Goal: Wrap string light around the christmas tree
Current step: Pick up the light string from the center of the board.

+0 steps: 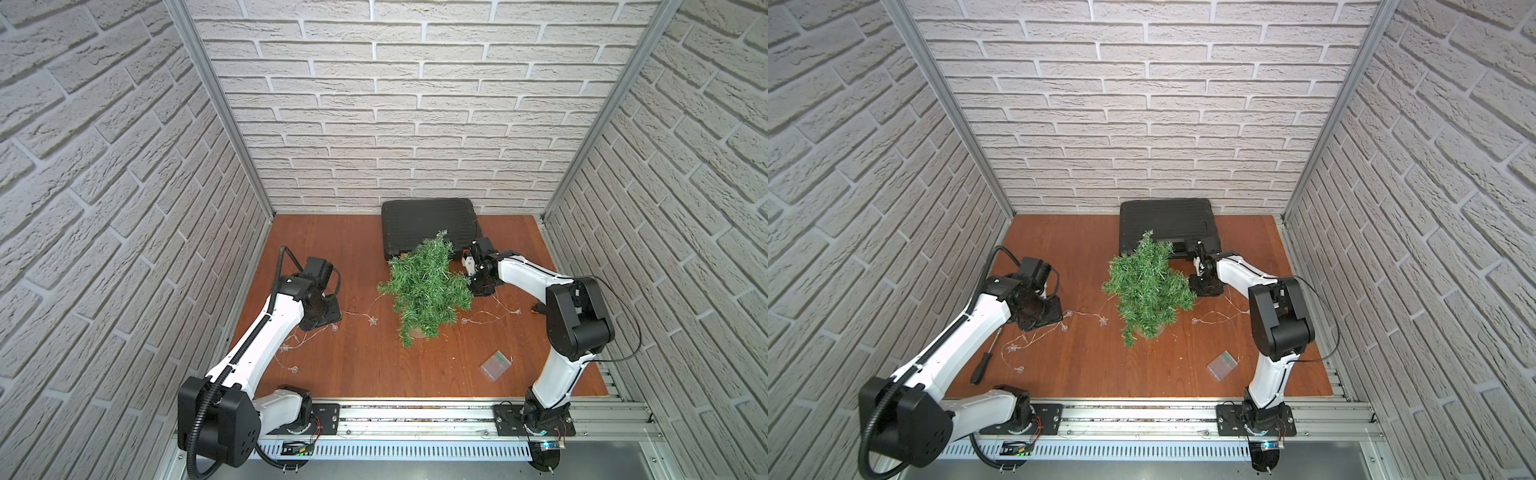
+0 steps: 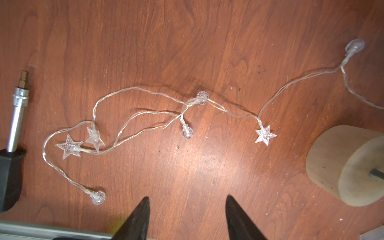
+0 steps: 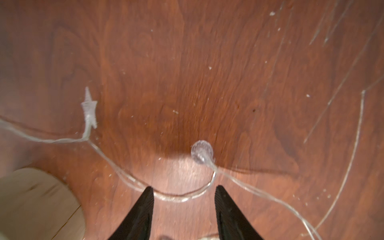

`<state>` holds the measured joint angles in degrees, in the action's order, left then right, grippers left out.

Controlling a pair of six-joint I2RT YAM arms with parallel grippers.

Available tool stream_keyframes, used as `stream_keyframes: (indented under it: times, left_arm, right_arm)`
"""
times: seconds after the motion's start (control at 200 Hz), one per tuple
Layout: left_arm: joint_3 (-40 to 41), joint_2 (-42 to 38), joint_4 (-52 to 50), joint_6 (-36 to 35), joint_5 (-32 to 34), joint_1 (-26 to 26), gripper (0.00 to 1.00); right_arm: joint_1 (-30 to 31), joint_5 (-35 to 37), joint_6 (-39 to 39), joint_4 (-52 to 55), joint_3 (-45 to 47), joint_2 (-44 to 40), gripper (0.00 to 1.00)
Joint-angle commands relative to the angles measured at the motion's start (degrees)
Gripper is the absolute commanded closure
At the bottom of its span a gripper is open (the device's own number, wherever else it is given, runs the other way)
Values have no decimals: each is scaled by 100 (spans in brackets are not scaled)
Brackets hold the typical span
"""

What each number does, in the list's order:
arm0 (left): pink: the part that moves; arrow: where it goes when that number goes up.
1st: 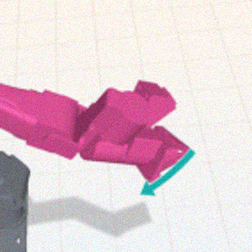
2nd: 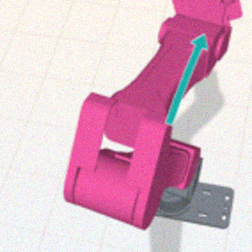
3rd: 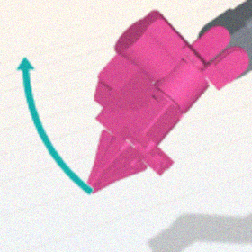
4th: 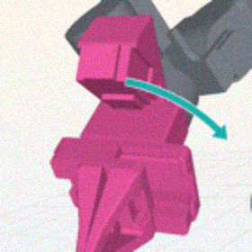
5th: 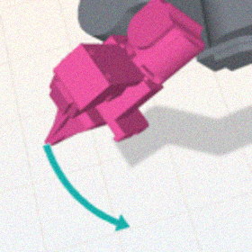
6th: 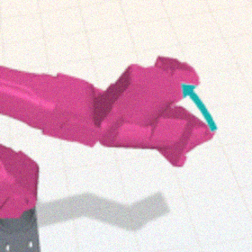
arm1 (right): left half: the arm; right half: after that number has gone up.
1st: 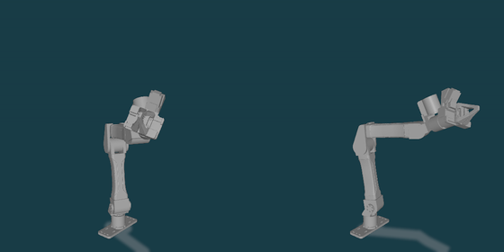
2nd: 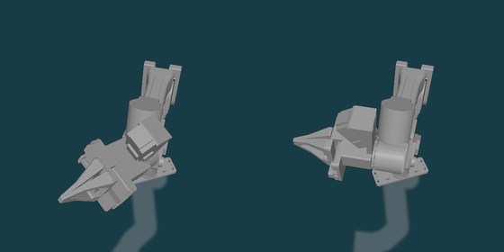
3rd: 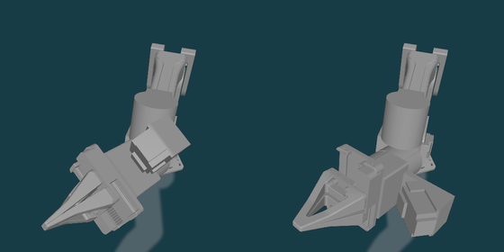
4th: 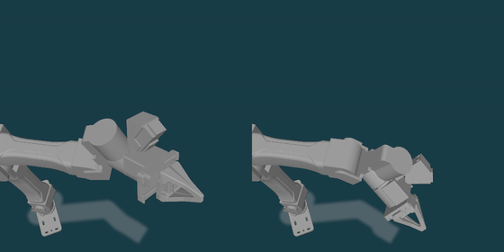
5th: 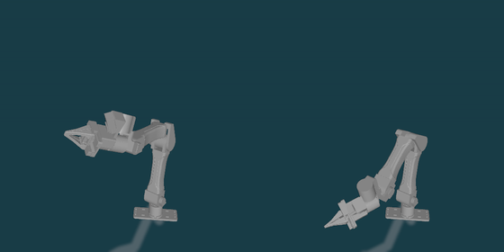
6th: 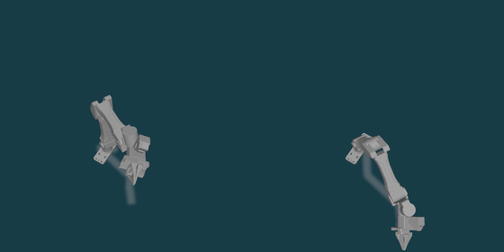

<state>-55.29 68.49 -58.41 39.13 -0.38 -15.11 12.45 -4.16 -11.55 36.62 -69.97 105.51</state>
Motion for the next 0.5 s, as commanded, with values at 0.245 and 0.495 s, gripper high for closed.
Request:
stream_keyframes:
  times: [0.245, 0.495]
  left_arm:
    - [232, -358, 49, 160, -175, 31, 42]
    - [404, -376, 82, 209, -345, 27, 42]
  right_arm:
    - [100, 597, 89, -210, -184, 165, 59]
    - [109, 526, 119, -244, -222, 386, 63]
